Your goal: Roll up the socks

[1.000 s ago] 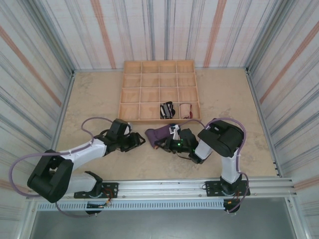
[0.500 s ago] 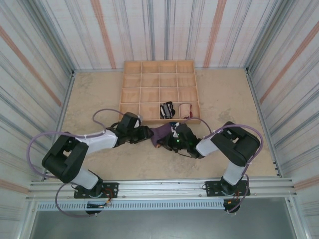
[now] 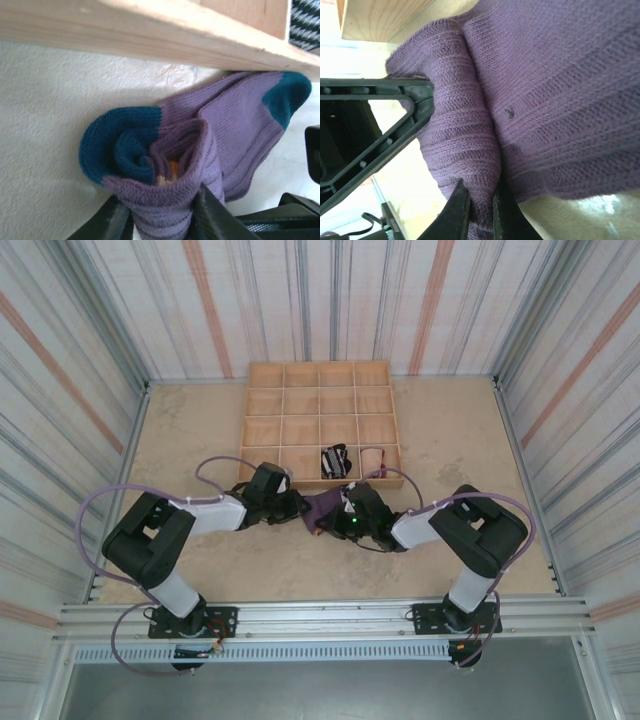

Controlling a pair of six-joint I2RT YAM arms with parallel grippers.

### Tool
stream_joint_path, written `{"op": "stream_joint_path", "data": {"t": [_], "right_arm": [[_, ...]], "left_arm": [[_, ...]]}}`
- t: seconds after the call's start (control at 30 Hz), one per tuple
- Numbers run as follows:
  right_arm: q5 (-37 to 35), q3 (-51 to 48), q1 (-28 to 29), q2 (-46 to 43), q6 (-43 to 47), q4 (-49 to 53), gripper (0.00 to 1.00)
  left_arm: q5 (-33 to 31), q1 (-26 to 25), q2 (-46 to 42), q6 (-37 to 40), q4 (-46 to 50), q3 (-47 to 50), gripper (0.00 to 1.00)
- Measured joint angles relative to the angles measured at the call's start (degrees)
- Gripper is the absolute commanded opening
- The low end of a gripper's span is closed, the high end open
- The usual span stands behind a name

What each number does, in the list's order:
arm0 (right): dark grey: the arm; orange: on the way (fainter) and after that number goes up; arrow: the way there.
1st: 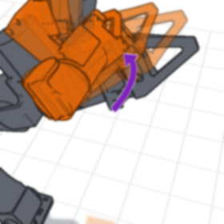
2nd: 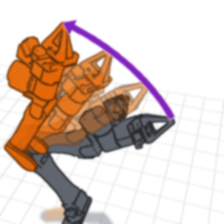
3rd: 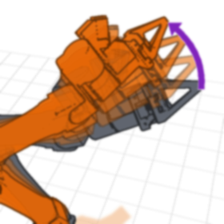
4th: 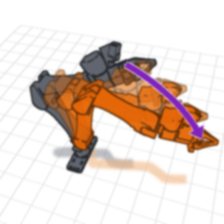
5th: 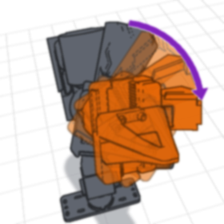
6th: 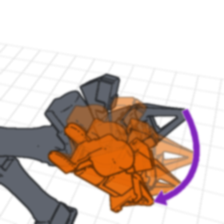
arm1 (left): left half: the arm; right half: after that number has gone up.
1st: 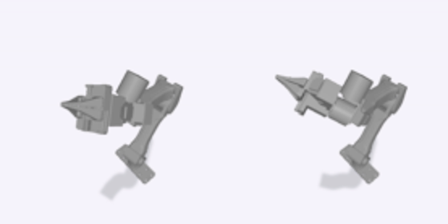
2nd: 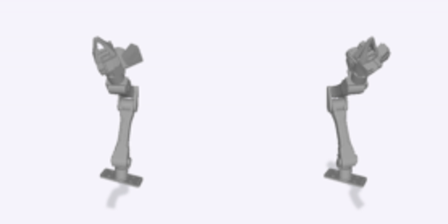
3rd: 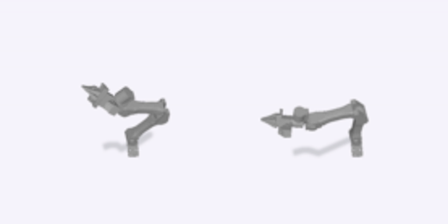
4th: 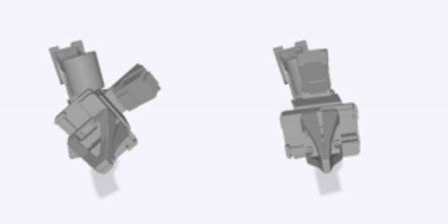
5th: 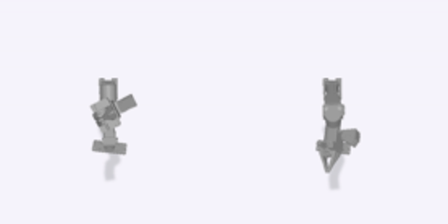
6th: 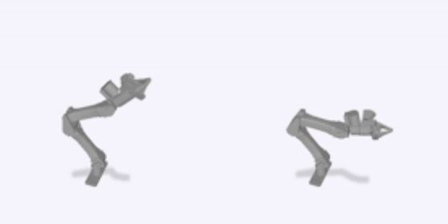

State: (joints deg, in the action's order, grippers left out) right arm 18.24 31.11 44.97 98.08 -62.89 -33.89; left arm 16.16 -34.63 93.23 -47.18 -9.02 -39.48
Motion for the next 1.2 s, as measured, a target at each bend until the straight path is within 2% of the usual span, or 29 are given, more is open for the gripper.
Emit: {"op": "stream_joint_path", "data": {"t": [0.07, 0.2, 0.3, 0.43, 0.57, 0.77, 0.93, 1.2], "right_arm": [[-0.31, 0.31, 0.00, -0.22, 1.55, 0.90, 0.14], [-1.40, 1.09, 0.24, -1.55, 5.60, 4.52, 0.25], [-4.46, 1.51, 1.88, -5.07, 9.99, 10.67, 0.34], [-10.51, 2.97, 6.82, -10.99, 17.20, 21.29, 0.50], [-17.18, 4.92, 12.02, -15.04, 23.80, 27.45, 0.57], [-28.87, 7.76, 22.23, -15.54, 33.79, 31.10, 0.60], [-39.15, 12.50, 30.25, -9.68, 41.48, 31.23, 0.61], [-51.41, 20.63, 35.82, 3.72, 49.27, 31.41, 0.61]], "left_arm": [[-0.31, 0.00, 0.02, -1.03, -0.35, -0.07, 0.12], [-1.33, -0.46, 0.00, -2.19, 1.31, -1.05, 0.01], [-2.62, -1.01, -0.70, -2.86, 4.48, -1.88, 0.00], [-4.42, -1.01, -3.39, -3.72, 10.84, -2.10, 0.00], [-5.31, -1.01, -5.25, -4.11, 16.68, -2.56, 0.00], [-5.33, -1.01, -8.37, -4.90, 21.94, -1.49, 0.00], [-5.18, -0.98, -10.45, -5.40, 23.63, 0.00, 0.00], [-3.89, -0.59, -12.59, -5.42, 24.04, 2.01, 0.00]]}}
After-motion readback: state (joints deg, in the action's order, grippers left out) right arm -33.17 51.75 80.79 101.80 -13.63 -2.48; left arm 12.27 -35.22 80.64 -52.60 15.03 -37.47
